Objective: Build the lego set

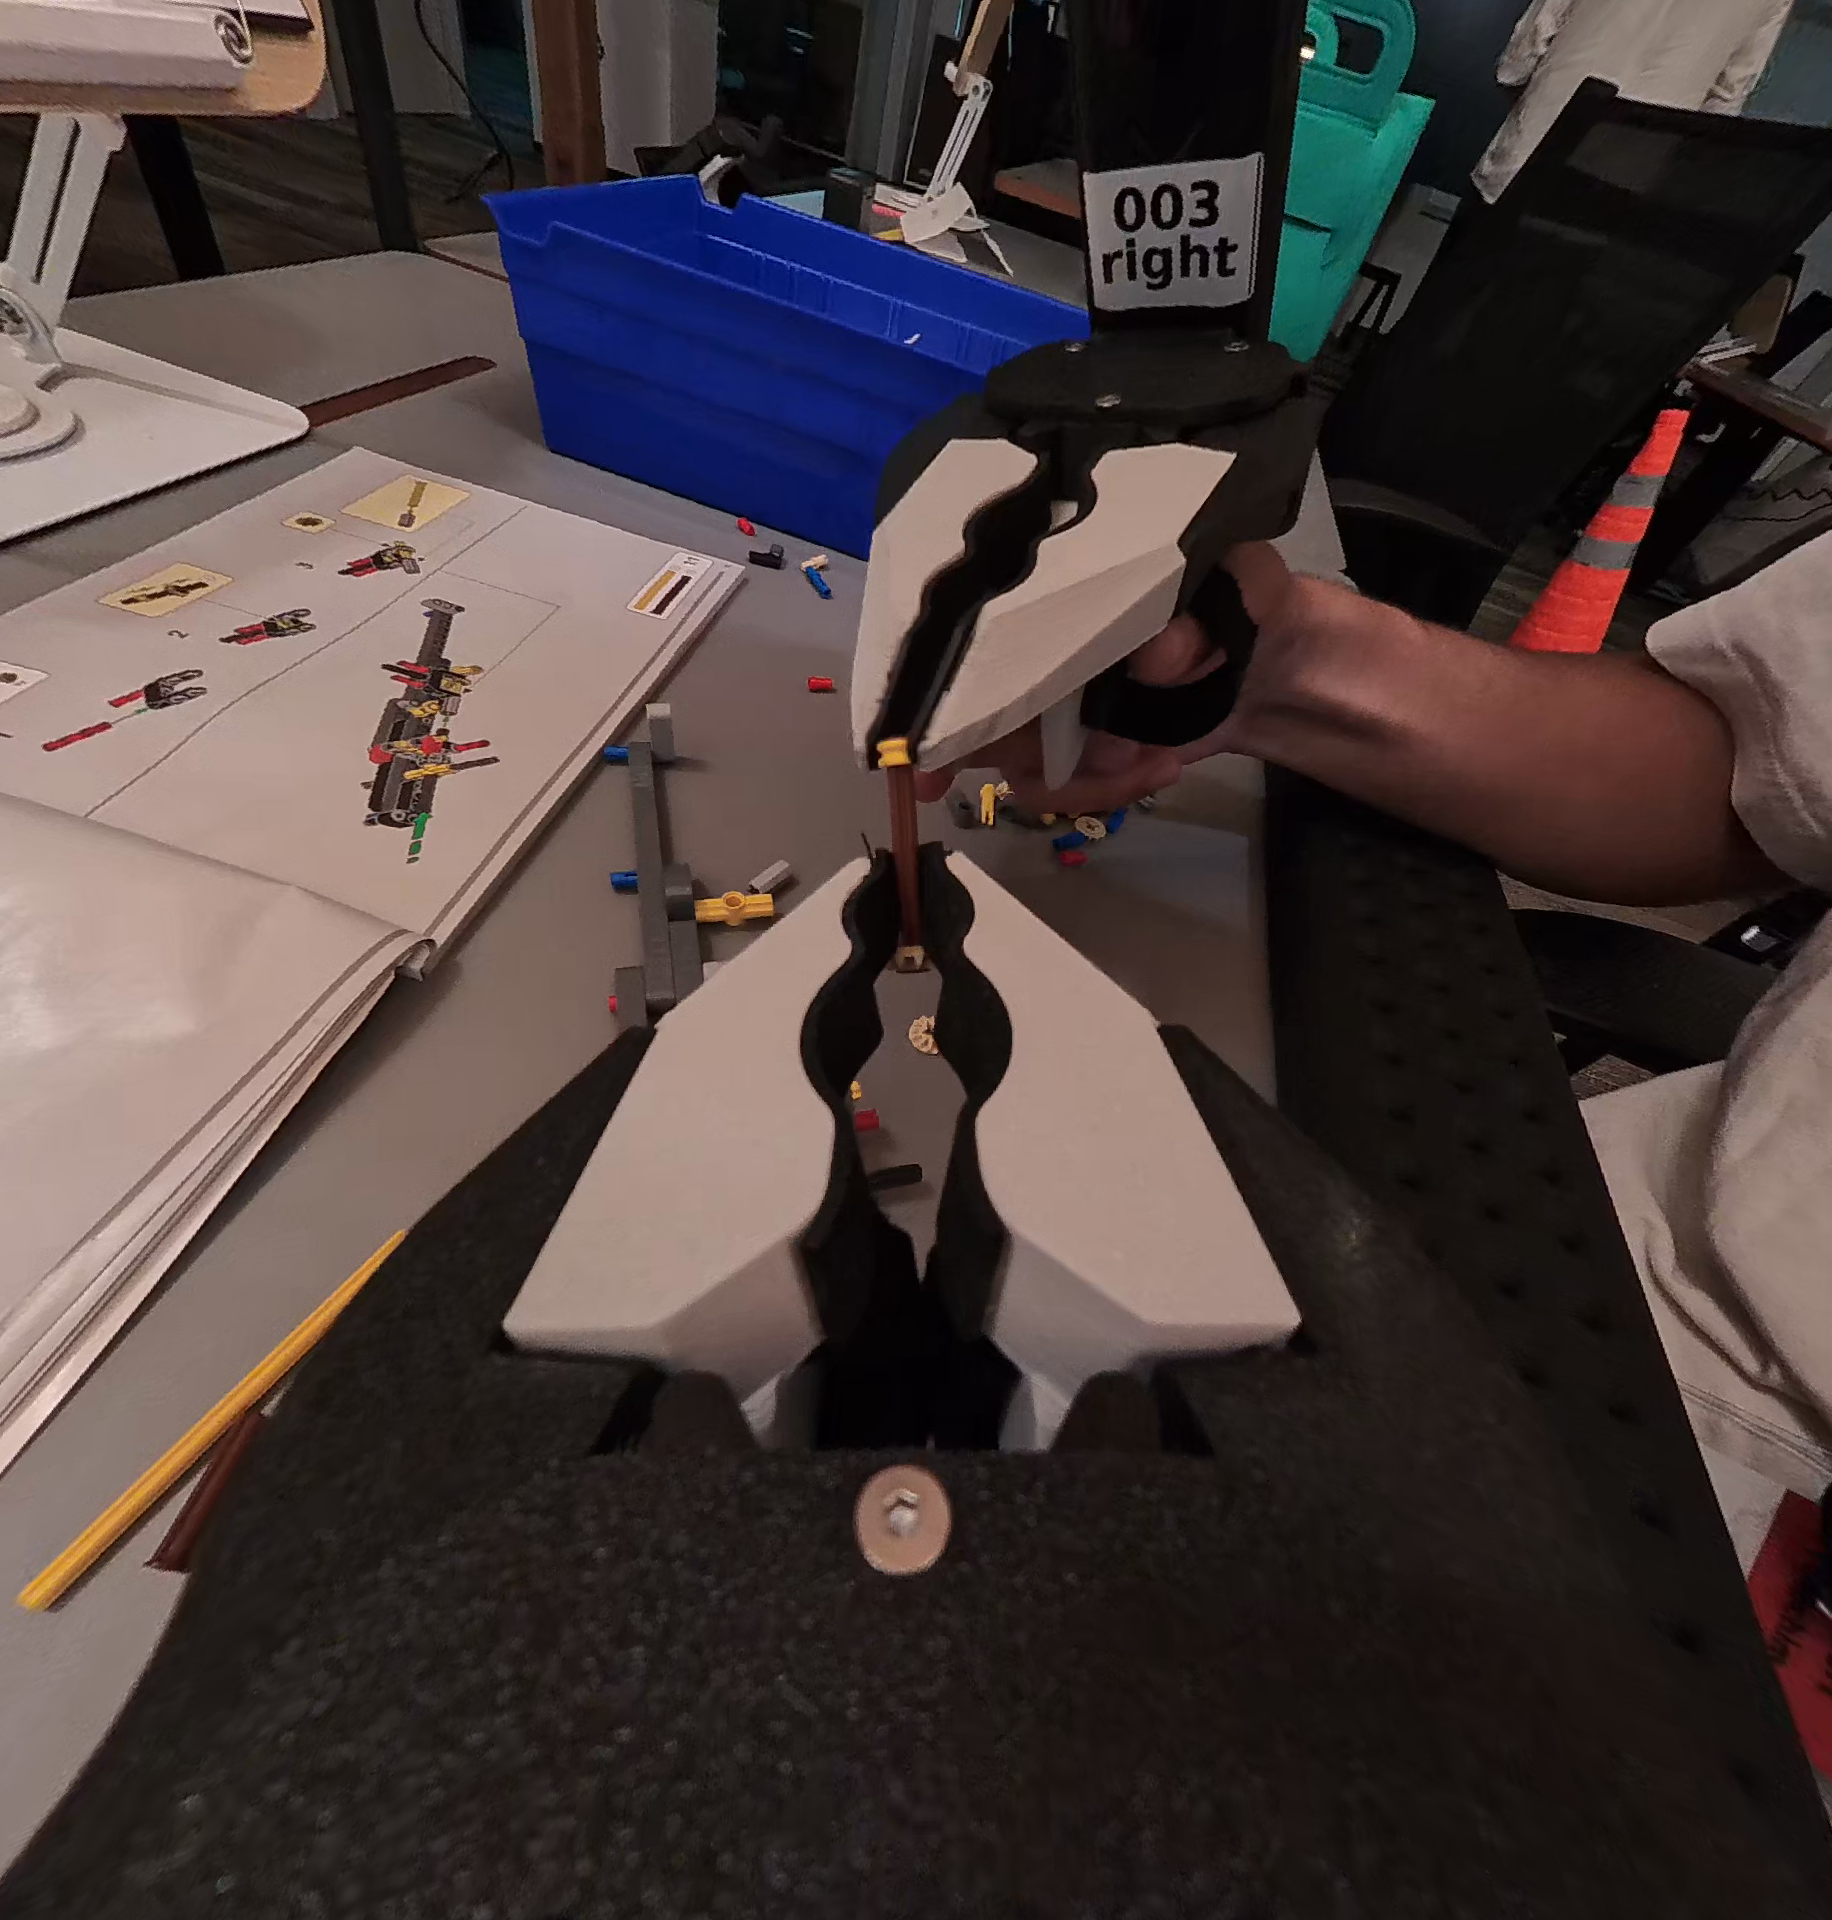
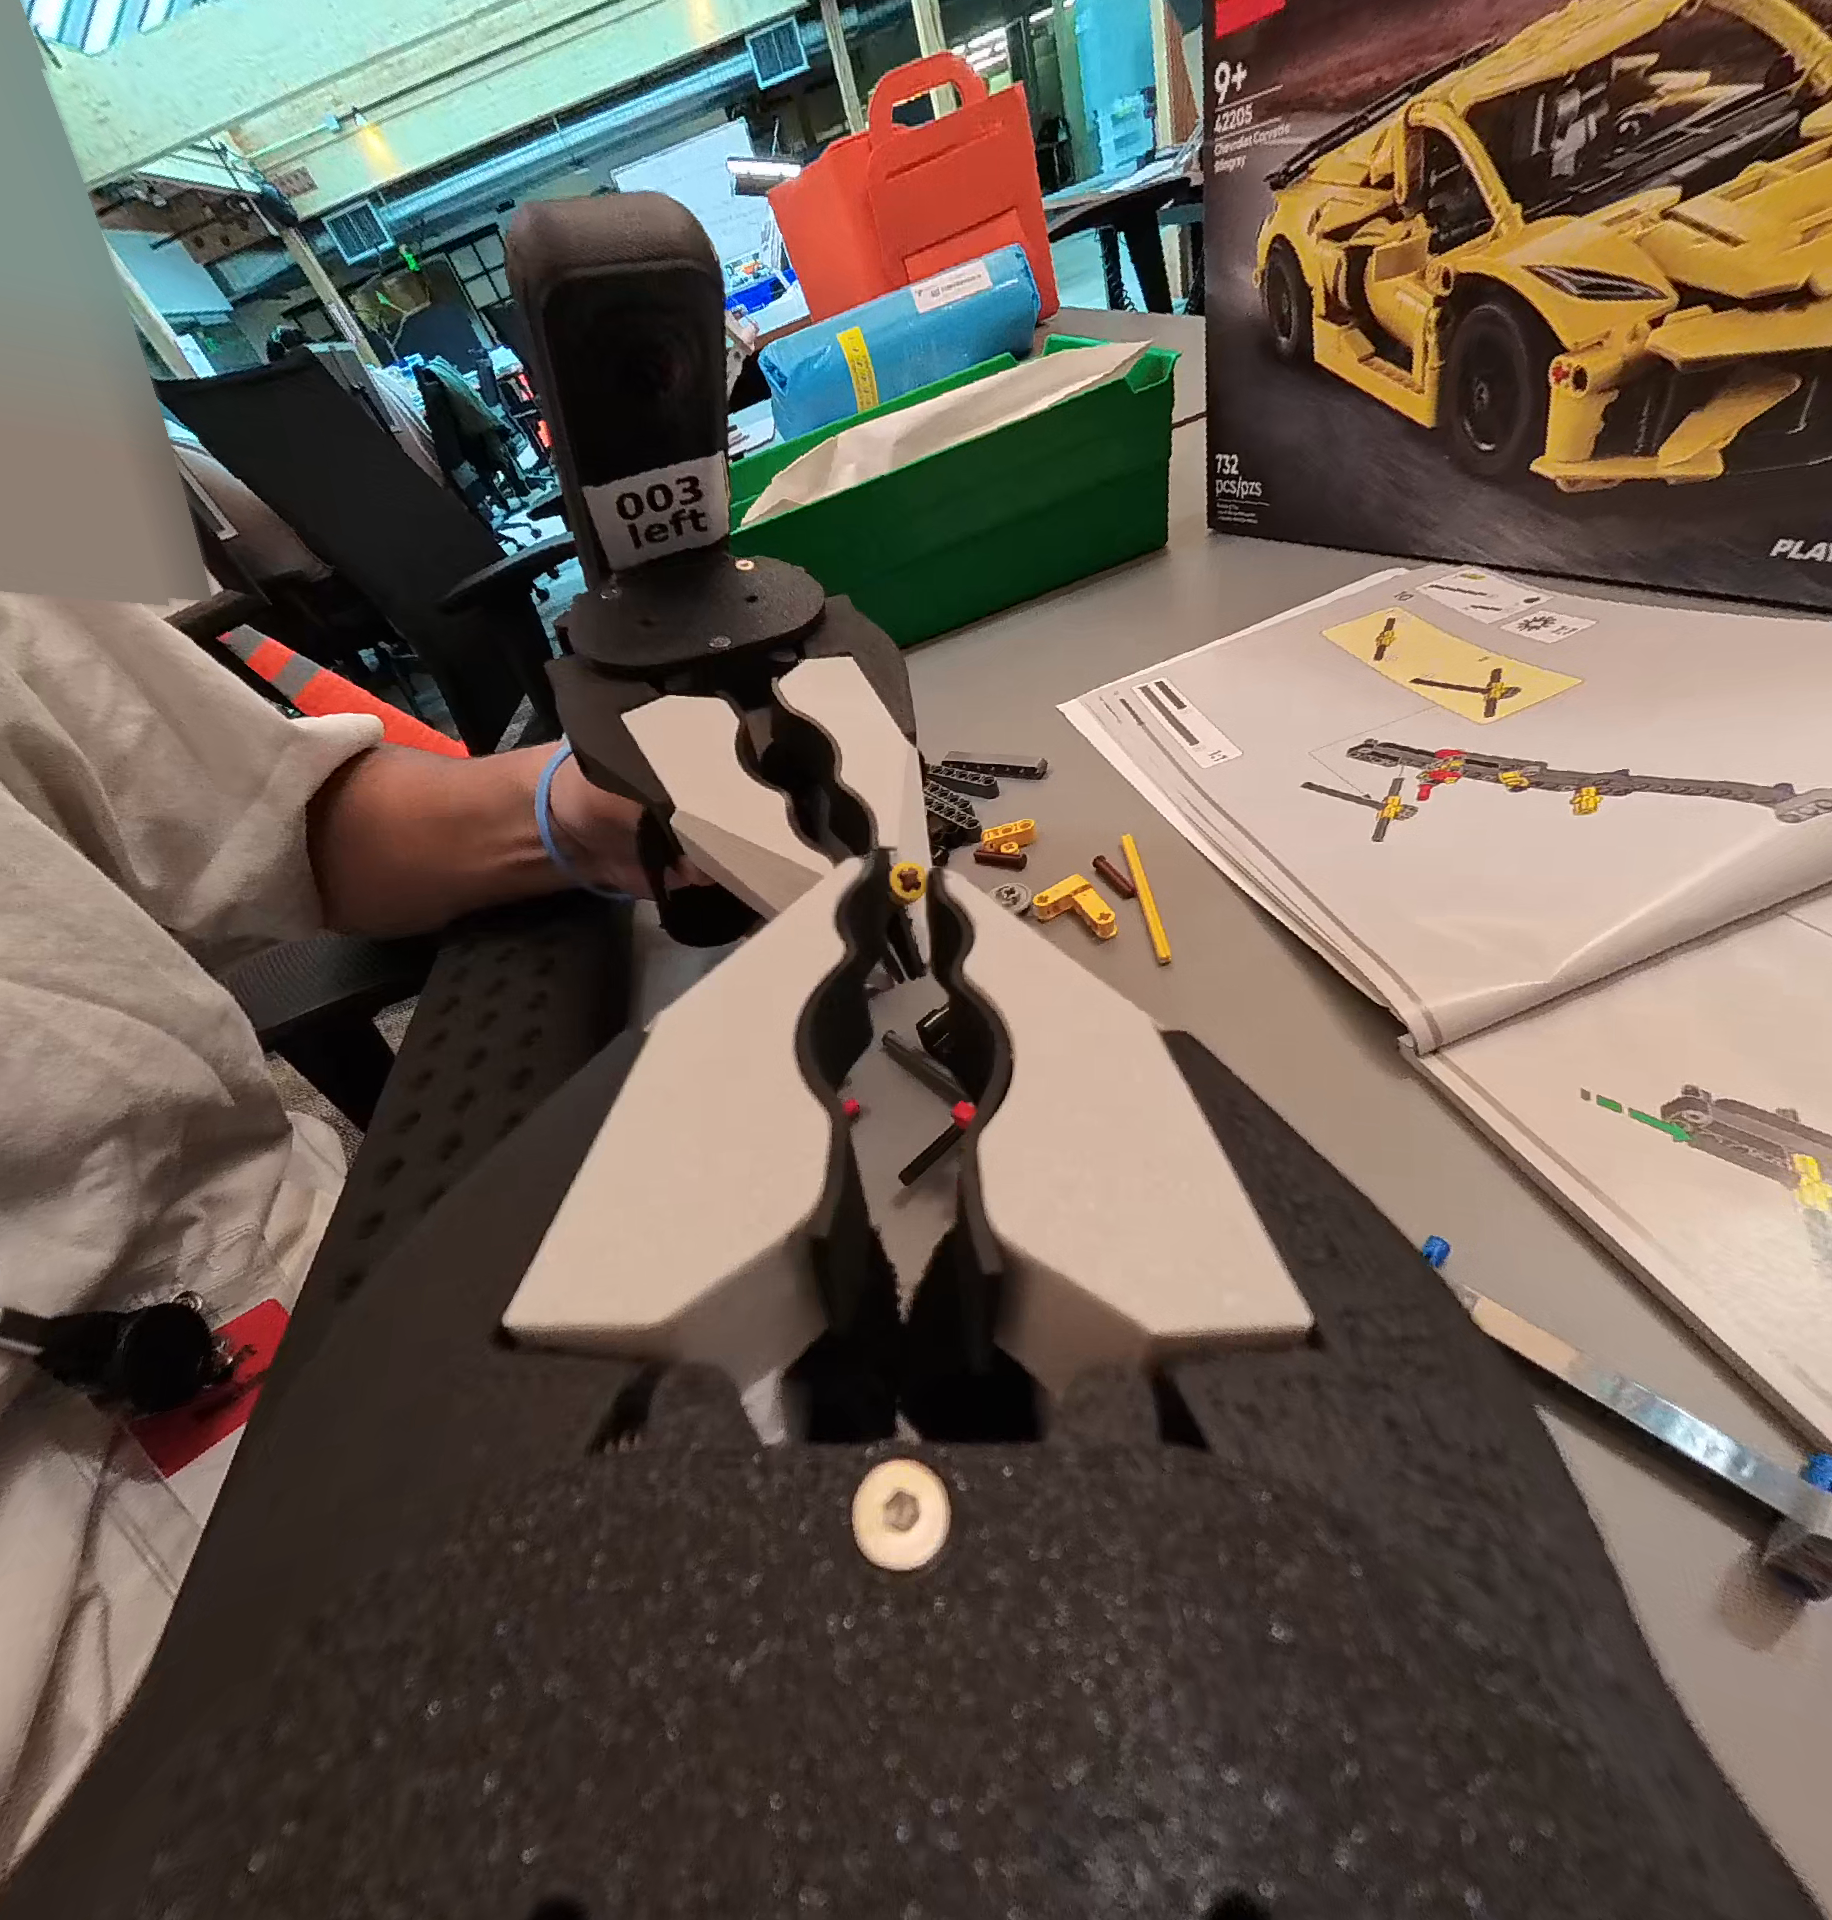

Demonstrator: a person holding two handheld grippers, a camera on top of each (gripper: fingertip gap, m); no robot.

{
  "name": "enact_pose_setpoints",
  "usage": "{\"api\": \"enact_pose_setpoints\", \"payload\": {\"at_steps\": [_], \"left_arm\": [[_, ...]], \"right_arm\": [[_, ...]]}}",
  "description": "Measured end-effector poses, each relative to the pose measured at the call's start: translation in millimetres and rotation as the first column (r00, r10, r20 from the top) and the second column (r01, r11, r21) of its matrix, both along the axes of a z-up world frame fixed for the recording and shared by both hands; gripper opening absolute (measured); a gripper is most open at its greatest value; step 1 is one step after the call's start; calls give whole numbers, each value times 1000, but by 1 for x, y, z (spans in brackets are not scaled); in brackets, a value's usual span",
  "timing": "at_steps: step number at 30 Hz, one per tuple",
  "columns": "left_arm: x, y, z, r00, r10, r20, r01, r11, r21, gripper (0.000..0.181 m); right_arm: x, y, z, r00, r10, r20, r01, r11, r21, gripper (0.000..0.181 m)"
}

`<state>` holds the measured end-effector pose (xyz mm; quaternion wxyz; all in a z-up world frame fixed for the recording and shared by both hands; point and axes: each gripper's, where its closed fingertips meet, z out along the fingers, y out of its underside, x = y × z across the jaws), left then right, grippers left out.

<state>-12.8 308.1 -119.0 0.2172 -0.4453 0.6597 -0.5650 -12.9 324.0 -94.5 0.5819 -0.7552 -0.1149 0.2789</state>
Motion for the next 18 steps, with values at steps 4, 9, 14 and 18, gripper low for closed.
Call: {"api": "enact_pose_setpoints", "payload": {"at_steps": [4,9,14,18], "left_arm": [[0,0,-2,1000,4,-1,-4,999,35,2],[0,-2,-3,1000,3,10,-4,998,60,2],[0,-9,-8,1000,-11,10,9,992,127,2],[0,-8,-9,1000,-5,20,2,986,166,2]], "right_arm": [[0,-1,-3,1000,9,18,-9,1000,-11,5],[1,-6,-8,1000,17,12,-16,999,-34,5],[-8,-7,-4,998,58,-14,-58,998,-23,5],[-6,-10,-7,998,55,8,-55,998,-31,5]]}}
